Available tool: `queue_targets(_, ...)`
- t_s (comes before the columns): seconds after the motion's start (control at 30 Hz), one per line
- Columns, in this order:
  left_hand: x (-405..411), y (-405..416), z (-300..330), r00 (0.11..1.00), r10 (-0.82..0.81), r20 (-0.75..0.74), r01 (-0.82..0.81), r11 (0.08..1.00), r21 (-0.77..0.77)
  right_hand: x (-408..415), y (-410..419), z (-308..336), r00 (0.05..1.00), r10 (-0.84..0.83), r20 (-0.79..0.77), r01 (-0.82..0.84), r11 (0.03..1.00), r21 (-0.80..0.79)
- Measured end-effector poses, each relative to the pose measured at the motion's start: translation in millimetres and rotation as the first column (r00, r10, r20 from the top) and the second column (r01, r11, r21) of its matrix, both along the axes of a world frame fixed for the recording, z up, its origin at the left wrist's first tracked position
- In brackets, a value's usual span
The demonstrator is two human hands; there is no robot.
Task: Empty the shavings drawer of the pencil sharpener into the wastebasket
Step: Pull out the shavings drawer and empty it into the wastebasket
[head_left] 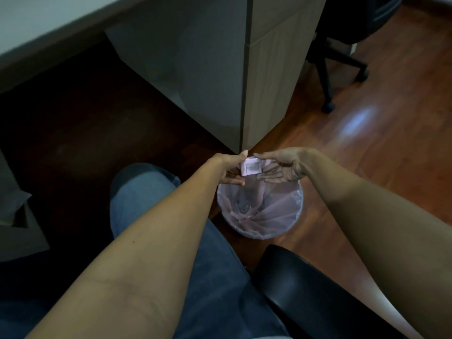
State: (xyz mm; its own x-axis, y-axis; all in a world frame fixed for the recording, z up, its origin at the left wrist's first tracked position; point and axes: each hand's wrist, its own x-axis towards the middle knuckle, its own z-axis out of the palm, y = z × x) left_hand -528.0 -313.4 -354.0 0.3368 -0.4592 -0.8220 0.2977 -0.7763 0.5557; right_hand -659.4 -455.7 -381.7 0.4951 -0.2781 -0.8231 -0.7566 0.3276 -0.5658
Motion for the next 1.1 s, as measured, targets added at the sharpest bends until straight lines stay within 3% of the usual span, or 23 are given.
queue_targets(0.2,7.3,4.3,7.9,0.999,0.007,-0.038,-0.011,0.992,-0.129,-11.3,8.7,30.5,0.984,-0.164,0.072,0.145,0.965,0.220)
queue_targets(0.33,13.4,8.1,16.2,1.000,0.001,-0.001,-0.001,0.962,-0.275,-17.6,11.8,46.9,0.952,-0.213,0.219,0.176,0.969,0.176)
queue_targets(0.67,12.7,3.8,75.4,0.958,0.004,0.288,0.172,0.795,-0.581,-20.7,11.9,106.3,0.825,-0.190,0.532,0.274,0.958,-0.082)
queue_targets(1.1,12.7,-14.9,229.5,0.845,0.045,0.532,0.398,0.610,-0.685,-24.7,-9.1,246.8,0.642,-0.105,0.759,0.365,0.913,-0.182)
